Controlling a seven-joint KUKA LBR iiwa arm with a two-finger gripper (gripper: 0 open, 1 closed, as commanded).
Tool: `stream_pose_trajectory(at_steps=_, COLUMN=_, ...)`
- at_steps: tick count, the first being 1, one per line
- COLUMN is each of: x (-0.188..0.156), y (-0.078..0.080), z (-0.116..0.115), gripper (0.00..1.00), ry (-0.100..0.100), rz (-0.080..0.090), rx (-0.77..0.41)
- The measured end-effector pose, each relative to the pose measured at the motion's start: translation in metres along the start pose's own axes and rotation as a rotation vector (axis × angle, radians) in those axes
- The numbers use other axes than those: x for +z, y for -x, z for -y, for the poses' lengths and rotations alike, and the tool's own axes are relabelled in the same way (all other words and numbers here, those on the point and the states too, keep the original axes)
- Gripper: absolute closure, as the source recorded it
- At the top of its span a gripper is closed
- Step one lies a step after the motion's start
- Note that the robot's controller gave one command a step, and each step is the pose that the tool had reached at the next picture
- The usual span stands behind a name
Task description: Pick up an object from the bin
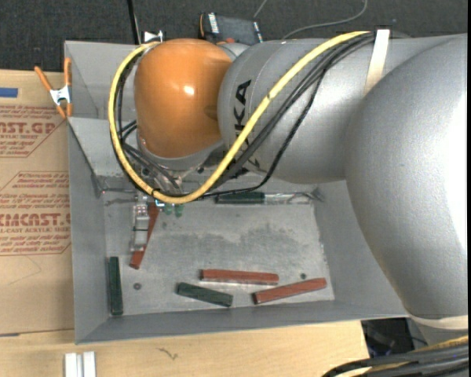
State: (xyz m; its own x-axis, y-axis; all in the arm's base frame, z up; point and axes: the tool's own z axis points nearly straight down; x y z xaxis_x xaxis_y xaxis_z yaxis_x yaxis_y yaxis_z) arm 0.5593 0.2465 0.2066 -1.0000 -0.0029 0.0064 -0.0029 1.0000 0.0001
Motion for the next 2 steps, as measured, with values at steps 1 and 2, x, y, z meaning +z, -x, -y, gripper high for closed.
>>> stream_pose_trajectory(at_steps=1, x=0.097, y=-0.043, z=0.094, gripper=0.0, ry=-0.006, rz=-0.004, rx=0.033)
stream_pose_trajectory(at_steps=2, x=0.139, y=-0.038, z=0.187, gripper=0.0, ry=-0.003, rz=0.004, rx=-0.032)
